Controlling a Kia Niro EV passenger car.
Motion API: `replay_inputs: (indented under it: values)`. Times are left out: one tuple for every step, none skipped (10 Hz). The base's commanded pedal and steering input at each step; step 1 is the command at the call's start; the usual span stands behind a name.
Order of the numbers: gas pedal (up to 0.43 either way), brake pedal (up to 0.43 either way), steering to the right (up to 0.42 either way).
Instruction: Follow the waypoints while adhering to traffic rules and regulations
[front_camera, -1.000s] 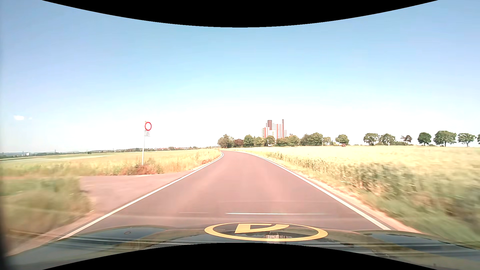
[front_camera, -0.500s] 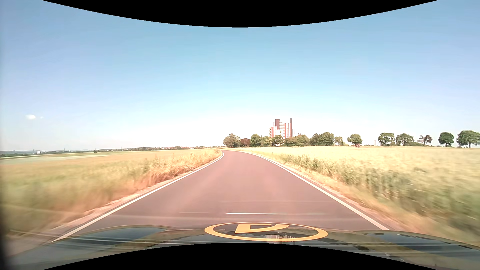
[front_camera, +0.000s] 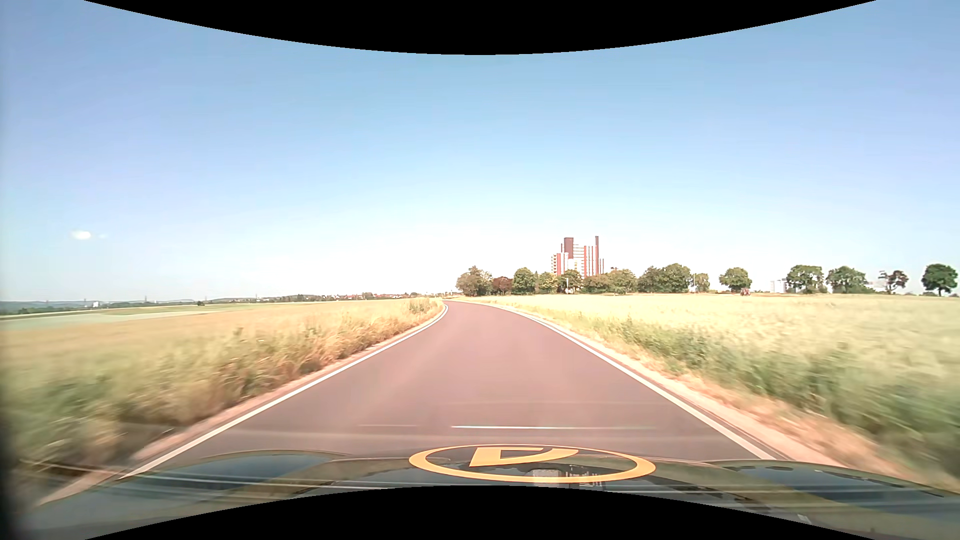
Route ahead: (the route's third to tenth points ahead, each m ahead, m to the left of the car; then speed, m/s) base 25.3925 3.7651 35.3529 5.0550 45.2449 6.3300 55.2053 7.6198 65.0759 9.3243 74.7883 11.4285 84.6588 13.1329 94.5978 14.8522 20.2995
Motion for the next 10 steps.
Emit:
replay_inputs:
  values:
    - [0.209,0.000,-0.016]
    - [0.209,0.000,-0.016]
    - [0.209,0.000,-0.016]
    - [0.209,0.000,-0.016]
    - [0.197,0.000,-0.016]
    - [0.197,0.000,-0.016]
    - [0.197,0.000,-0.016]
    - [0.197,0.000,-0.016]
    - [0.197,0.000,-0.016]
    - [0.197,0.000,-0.016]
